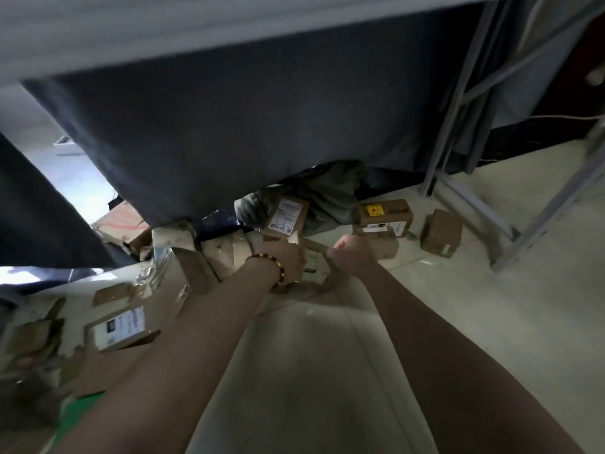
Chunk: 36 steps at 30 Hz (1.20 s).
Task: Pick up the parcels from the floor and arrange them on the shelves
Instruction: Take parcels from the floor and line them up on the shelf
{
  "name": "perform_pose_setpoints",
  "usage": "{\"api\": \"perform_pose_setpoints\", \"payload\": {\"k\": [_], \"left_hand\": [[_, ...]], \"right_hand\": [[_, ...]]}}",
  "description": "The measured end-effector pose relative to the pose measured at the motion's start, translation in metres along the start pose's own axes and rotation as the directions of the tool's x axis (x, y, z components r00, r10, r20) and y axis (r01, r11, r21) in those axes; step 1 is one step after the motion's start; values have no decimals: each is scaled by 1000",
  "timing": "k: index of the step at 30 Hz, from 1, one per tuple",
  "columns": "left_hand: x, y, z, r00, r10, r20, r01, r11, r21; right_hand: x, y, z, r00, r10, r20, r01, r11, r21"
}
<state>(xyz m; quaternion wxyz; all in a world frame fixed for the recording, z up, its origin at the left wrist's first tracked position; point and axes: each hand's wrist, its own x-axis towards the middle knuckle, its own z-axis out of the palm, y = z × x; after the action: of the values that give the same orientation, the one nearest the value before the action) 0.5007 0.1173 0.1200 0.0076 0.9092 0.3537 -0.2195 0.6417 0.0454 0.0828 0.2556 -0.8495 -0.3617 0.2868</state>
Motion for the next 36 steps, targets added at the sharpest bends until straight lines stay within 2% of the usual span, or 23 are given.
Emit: {"api": "perform_pose_setpoints", "payload": {"k": [3,7,9,12,16,18,19,22,23,24,25,28,32,33,36], "left_hand": [[39,-15,51,995,-98,-22,94,986,-141],[69,-27,92,983,-174,-55,141,915,-379],[84,-29,106,969,-233,-79,163,850,-501],[99,-24,114,959,-282,-32,192,726,-660],[115,-19,114,936,-352,1,198,523,-829],[121,-17,115,939,-343,13,190,489,-852],[123,-16,116,946,-324,9,183,512,-839],[127,-17,121,973,-228,-48,134,716,-685],[128,-18,124,969,-235,-80,126,745,-655],[130,-19,126,960,-262,-96,128,719,-683],[132,-20,129,953,-290,-83,133,653,-746],[133,-22,137,949,-316,8,178,513,-840],[132,-28,143,931,-341,131,285,457,-843],[130,-29,144,929,-312,199,325,429,-843],[125,-28,148,919,-90,383,380,459,-803]], "right_hand": [[17,5,42,997,3,75,2,998,-63],[37,13,70,992,-8,125,28,987,-160],[44,17,76,990,29,137,-11,991,-135],[55,23,86,996,57,70,-57,998,-3],[51,13,95,991,74,115,-81,995,60],[50,11,99,986,72,152,-79,996,45],[50,13,100,984,73,164,-80,996,38],[50,21,103,973,86,213,-90,996,10],[50,24,103,968,98,232,-103,995,7],[49,29,102,964,105,245,-113,994,16],[48,32,101,964,103,246,-112,994,21],[49,43,99,978,55,200,-55,998,-7],[50,46,100,980,84,181,-90,996,26],[49,45,102,974,100,202,-109,993,33],[51,47,108,953,153,263,-171,984,47]]}}
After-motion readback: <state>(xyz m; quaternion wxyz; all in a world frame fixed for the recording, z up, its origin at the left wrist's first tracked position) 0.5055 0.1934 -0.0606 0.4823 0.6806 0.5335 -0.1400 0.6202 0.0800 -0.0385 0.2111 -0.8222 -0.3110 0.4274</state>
